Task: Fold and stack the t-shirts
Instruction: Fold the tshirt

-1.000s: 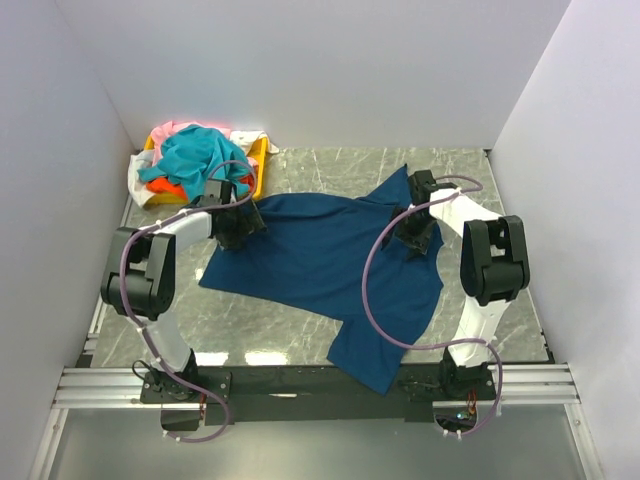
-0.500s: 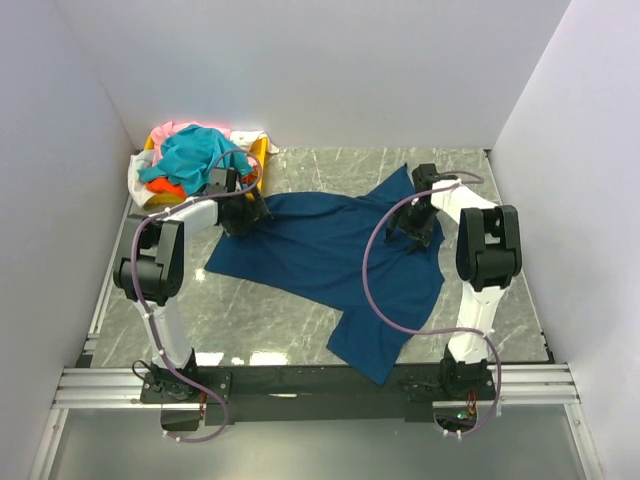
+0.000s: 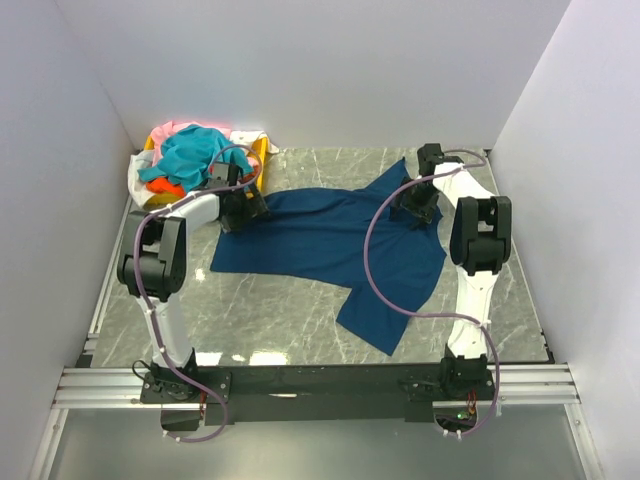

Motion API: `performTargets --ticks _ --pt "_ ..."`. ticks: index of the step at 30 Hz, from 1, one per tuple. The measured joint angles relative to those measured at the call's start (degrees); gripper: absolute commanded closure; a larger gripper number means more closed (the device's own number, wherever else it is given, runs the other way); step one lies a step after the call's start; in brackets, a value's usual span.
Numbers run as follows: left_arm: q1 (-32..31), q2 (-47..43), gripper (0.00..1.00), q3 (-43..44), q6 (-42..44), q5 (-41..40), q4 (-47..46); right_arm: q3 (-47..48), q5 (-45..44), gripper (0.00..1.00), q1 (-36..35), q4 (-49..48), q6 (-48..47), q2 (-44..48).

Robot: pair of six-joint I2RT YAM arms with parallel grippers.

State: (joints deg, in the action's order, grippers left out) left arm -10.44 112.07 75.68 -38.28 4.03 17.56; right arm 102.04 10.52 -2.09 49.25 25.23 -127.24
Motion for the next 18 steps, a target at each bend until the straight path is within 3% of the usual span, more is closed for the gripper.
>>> performTargets --ticks 5,13,16,18 --pt "0.24 -5.44 0.02 -5.33 -0.04 -3.85 1.18 0.85 0.11 0.25 0.11 0.04 -1.31 -0.02" --pt "1.55 -25.29 0.06 -20.37 -2.21 -12.98 3.56 -0.61 0.74 0.25 0.15 0.02 -1.46 3.21" --pt "4.07 -28.68 0.14 -24.79 -3.1 -14.51 3.65 -2.84 1.51 0.25 0.15 -0.07 -0.98 6.67" --pt "6.21 -28.65 0.25 -26.64 -3.32 -14.97 3.72 -4.0 1.81 0.25 0.09 -0.22 -0.74 8.59"
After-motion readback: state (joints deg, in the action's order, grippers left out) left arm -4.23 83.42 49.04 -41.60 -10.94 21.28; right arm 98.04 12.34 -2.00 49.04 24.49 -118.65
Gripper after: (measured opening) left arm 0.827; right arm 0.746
